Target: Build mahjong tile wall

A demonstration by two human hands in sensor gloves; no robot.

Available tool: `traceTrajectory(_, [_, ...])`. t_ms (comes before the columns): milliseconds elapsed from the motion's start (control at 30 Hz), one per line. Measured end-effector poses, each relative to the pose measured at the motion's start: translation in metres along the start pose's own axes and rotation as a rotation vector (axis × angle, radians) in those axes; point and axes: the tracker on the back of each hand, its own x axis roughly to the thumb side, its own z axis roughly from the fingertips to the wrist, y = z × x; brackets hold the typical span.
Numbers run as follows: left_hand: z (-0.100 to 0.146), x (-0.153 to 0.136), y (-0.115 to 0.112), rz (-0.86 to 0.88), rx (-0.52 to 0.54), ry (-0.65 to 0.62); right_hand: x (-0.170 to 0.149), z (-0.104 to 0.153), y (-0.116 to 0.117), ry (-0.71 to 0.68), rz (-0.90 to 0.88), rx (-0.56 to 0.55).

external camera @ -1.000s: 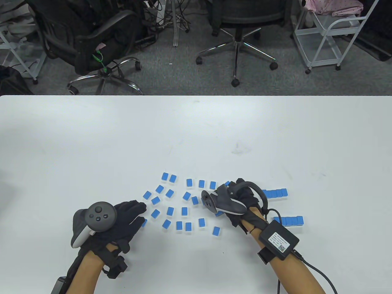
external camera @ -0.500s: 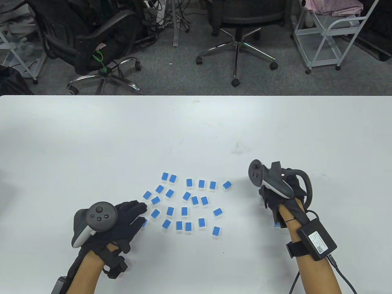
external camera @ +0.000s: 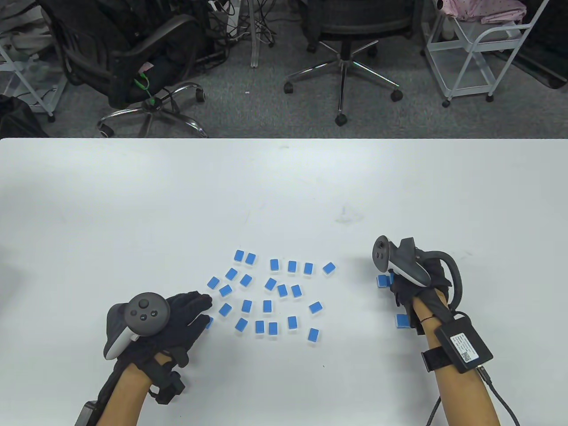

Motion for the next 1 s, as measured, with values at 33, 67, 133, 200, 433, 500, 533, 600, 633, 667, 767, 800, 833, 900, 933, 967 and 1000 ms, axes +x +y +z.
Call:
traceTrajectory(33, [0.0, -0.0001, 0.0, -0.002, 0.0, 0.0, 0.0005, 0.0, 0.0005, 0.0, 0.003, -0.002])
traceTrajectory(67, [-0.0001, -0.0001, 0.0, -0.002, -0.001, 0.0, 0.0006, 0.0001, 0.0006, 0.0, 0.004, -0.003])
traceTrajectory(133, [0.0, -0.0002, 0.0, -0.001, -0.002, -0.001, -0.0003, 0.0, 0.0007, 0.0, 0.0, -0.004])
traceTrajectory(200, [0.0001, -0.0001, 0.0001, -0.002, -0.001, -0.001, -0.0023, 0.0001, 0.0006, 0.004, -0.01, 0.0])
traceTrajectory(433, [0.0001, -0.0002, 0.0002, -0.003, 0.0, -0.003, -0.003, 0.0008, 0.0009, 0.004, -0.011, -0.001])
traceTrajectory(500, [0.0002, -0.0002, 0.0003, -0.003, 0.001, -0.003, -0.0025, 0.001, 0.0007, -0.001, -0.014, -0.005])
traceTrajectory(533, [0.0001, -0.0002, 0.0003, -0.003, 0.001, -0.003, -0.0021, 0.001, 0.0008, -0.003, -0.014, -0.006])
traceTrajectory(600, [0.0001, -0.0002, 0.0002, -0.003, 0.0, -0.003, -0.0004, 0.0015, 0.0012, -0.01, -0.009, -0.01])
traceTrajectory(633, [0.0001, -0.0002, 0.0001, -0.004, 0.0, -0.003, 0.0002, 0.0017, 0.0012, -0.012, -0.006, -0.012])
traceTrajectory(667, [0.0001, -0.0002, 0.0001, -0.004, -0.001, -0.004, 0.0008, 0.0019, 0.0011, -0.015, -0.007, -0.015])
traceTrajectory(767, [0.0002, -0.0003, 0.0002, -0.004, 0.0, -0.003, 0.0016, 0.0018, 0.0014, -0.02, -0.007, -0.017])
traceTrajectory(800, [0.0002, -0.0003, 0.0001, -0.004, 0.0, -0.003, 0.0016, 0.0017, 0.0014, -0.02, -0.007, -0.017])
traceTrajectory(833, [0.0002, -0.0003, 0.0002, -0.004, 0.0, -0.004, 0.0016, 0.0016, 0.0017, -0.021, -0.01, -0.017])
traceTrajectory(900, [0.0002, -0.0003, 0.0002, -0.004, 0.001, -0.004, 0.0016, 0.0015, 0.002, -0.021, -0.012, -0.016])
traceTrajectory(933, [0.0001, -0.0003, 0.0002, -0.004, 0.001, -0.004, 0.0017, 0.0016, 0.002, -0.021, -0.012, -0.016])
traceTrajectory(967, [0.0002, -0.0003, 0.0002, -0.004, 0.001, -0.004, 0.0018, 0.0016, 0.0021, -0.022, -0.012, -0.016])
traceTrajectory(1000, [0.0002, -0.0003, 0.0001, -0.004, 0.001, -0.004, 0.002, 0.0016, 0.0023, -0.023, -0.014, -0.015])
